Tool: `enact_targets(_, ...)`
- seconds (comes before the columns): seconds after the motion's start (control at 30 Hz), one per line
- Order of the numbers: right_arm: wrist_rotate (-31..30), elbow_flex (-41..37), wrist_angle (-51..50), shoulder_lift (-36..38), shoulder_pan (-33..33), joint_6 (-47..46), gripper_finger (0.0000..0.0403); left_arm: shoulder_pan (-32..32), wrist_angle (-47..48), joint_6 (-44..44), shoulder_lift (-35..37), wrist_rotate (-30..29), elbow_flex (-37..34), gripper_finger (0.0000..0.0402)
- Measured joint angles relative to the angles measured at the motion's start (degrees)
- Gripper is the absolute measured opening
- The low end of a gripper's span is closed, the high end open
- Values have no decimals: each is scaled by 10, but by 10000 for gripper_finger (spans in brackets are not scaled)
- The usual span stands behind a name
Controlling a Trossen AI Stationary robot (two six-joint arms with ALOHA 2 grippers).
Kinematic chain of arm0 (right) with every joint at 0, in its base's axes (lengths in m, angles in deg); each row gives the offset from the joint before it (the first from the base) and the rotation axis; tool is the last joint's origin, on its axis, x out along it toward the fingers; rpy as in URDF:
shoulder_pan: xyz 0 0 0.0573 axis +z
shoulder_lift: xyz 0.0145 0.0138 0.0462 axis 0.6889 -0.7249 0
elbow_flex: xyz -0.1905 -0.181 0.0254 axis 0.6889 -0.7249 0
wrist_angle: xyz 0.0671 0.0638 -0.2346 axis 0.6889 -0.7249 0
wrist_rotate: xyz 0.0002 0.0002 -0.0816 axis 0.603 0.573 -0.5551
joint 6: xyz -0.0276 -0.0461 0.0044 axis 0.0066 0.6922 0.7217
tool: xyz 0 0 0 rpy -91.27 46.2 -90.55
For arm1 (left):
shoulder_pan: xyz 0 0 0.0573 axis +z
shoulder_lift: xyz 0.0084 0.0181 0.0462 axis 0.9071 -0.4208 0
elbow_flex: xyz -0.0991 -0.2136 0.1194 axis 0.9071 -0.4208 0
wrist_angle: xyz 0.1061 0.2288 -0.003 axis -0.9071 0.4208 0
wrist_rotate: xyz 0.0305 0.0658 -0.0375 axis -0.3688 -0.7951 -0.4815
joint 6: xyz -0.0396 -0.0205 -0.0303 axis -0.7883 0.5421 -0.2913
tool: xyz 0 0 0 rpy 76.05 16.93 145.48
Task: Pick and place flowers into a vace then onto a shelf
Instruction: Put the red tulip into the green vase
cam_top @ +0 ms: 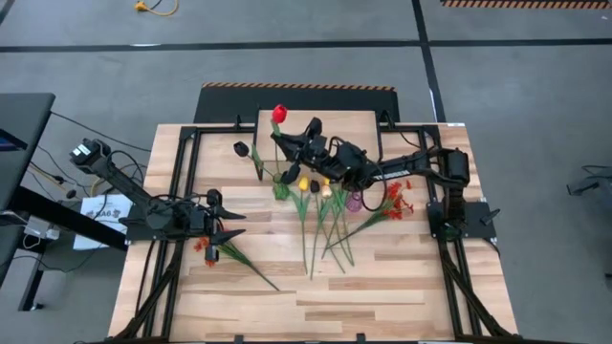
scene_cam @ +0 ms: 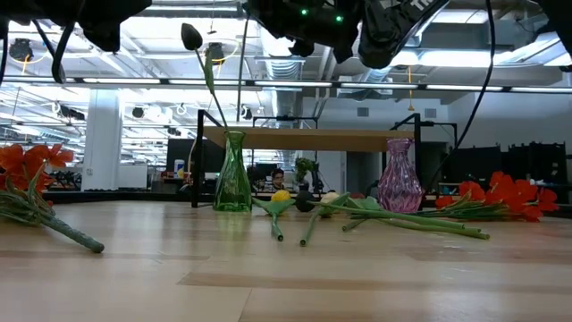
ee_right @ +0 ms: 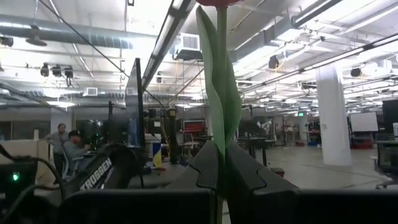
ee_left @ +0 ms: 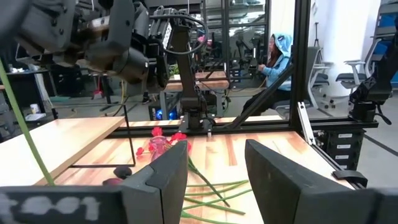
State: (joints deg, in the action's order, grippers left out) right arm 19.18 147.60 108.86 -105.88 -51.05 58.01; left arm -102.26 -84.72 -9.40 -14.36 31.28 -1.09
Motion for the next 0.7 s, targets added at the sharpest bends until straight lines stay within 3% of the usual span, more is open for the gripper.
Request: enact_targets(0.7,0,0,-38,-14,2,1,8,0,0,-2,0,20,0,149)
